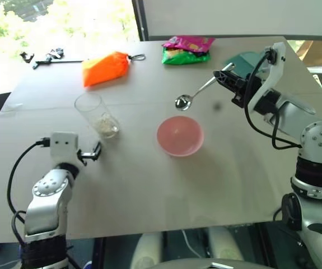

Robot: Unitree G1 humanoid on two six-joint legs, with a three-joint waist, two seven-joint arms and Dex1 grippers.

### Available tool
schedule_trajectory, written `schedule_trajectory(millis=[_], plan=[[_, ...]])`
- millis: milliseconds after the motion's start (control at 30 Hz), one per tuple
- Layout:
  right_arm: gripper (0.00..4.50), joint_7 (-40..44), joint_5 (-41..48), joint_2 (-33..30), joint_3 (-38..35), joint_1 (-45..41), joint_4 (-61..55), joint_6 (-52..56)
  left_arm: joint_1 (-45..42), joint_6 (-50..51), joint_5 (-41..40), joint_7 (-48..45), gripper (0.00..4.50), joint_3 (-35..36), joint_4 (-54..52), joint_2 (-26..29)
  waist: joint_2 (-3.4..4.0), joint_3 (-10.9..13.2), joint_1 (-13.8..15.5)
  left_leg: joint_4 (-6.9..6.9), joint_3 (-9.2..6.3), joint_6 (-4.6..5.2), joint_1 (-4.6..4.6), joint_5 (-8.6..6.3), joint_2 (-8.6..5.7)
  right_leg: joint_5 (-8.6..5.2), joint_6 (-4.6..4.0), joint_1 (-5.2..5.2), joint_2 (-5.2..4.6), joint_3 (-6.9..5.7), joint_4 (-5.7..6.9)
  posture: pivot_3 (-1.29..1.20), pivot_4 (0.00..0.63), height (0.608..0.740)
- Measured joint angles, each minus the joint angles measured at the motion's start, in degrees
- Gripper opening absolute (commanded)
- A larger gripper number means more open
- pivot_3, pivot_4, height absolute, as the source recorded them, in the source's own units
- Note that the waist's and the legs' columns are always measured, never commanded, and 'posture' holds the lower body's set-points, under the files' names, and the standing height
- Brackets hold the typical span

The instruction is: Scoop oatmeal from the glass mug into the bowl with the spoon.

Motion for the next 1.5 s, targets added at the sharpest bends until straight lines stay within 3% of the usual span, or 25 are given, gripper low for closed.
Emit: schedule_trajectory(millis=[133, 267, 533, 967, 1500], plan=[[0.00, 0.29, -0.16, 0.06, 0.29, 0.07, 0.01, 0.00, 4.66, 0.87, -5.38, -0.76, 4.46, -0.60, -10.77, -5.87, -0.06, -0.01, 0.72, 0.02, -0.09, 0.00, -0.08, 0.00, 0.01, 0.00, 0.00, 0.02, -0.01, -0.12, -0.04, 0.00, 0.150, 0.740], [0.00, 0.69, -0.59, 0.08, 0.36, 0.05, 0.08, -0.03, 3.30, 3.25, -5.56, 4.26, 4.46, -8.92, -20.49, -12.44, -0.08, -0.02, 1.45, 0.10, -0.06, 0.20, -0.04, -0.12, -0.03, 0.00, 0.01, 0.06, -0.02, -0.09, 0.04, 0.00, 0.150, 0.740], [0.00, 1.42, -1.14, -0.60, 0.48, -0.18, 0.55, 0.43, -2.76, 7.71, 3.98, 17.92, 4.46, -17.62, -20.17, -20.04, -0.06, -0.03, 1.44, 0.11, -0.03, 0.18, -0.03, -0.10, -0.04, 0.00, 0.00, 0.06, 0.02, -0.07, 0.04, 0.00, 0.150, 0.740], [0.00, 1.13, -1.03, -1.36, 0.24, -0.31, 0.44, 2.23, -9.61, 2.82, 13.43, 26.33, 4.46, -18.11, -12.16, -24.47, -0.08, -0.04, 1.55, 0.11, -0.03, 0.00, -0.06, 0.00, -0.06, 0.00, 0.01, 0.06, 0.01, -0.07, 0.02, 0.00, 0.150, 0.740], [0.00, 1.19, -1.01, -1.81, 0.21, -0.31, 0.43, 2.36, -7.33, -0.31, 16.22, 27.66, 4.46, -15.36, -12.71, -27.17, -0.09, -0.03, 1.53, 0.10, -0.04, 0.00, -0.07, 0.00, -0.04, 0.00, 0.00, 0.05, 0.01, -0.08, 0.01, 0.00, 0.150, 0.740]])
